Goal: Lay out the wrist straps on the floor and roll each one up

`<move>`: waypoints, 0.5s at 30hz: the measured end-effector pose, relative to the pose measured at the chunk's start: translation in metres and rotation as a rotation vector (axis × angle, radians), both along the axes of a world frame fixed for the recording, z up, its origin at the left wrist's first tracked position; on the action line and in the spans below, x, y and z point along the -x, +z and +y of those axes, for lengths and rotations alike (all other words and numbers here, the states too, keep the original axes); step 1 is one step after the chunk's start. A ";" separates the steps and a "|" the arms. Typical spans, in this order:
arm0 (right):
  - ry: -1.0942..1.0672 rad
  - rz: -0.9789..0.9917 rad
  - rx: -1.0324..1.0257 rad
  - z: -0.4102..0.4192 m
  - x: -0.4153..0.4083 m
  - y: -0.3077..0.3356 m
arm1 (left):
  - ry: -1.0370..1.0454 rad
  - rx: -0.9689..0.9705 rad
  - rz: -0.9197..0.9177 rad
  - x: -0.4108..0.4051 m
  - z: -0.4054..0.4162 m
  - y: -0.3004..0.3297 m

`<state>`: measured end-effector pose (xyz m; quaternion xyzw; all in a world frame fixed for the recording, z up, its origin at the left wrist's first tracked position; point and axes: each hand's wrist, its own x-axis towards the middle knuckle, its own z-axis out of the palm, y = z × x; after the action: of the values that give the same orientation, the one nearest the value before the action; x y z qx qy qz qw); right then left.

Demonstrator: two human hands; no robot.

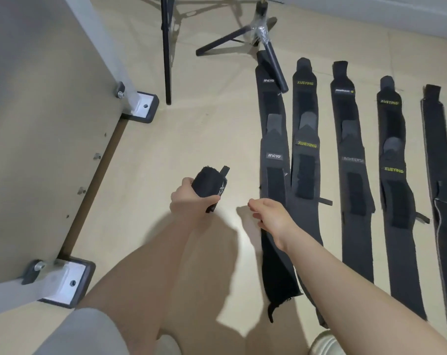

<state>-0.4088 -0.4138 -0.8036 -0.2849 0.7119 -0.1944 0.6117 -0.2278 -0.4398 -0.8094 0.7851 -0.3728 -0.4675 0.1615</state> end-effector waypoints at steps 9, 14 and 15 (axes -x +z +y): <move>0.083 0.158 0.102 0.002 0.040 -0.041 | -0.131 0.112 -0.289 -0.012 0.000 -0.036; 0.095 0.172 0.159 -0.006 0.047 -0.037 | -0.394 0.152 -0.634 0.006 -0.014 -0.023; 0.111 0.188 0.192 -0.010 0.048 -0.036 | -0.500 0.218 -0.641 0.017 -0.018 -0.019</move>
<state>-0.4568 -0.4233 -0.8398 -0.3979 0.7272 -0.2003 0.5222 -0.2447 -0.4577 -0.8281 0.7544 -0.6306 -0.1822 0.0011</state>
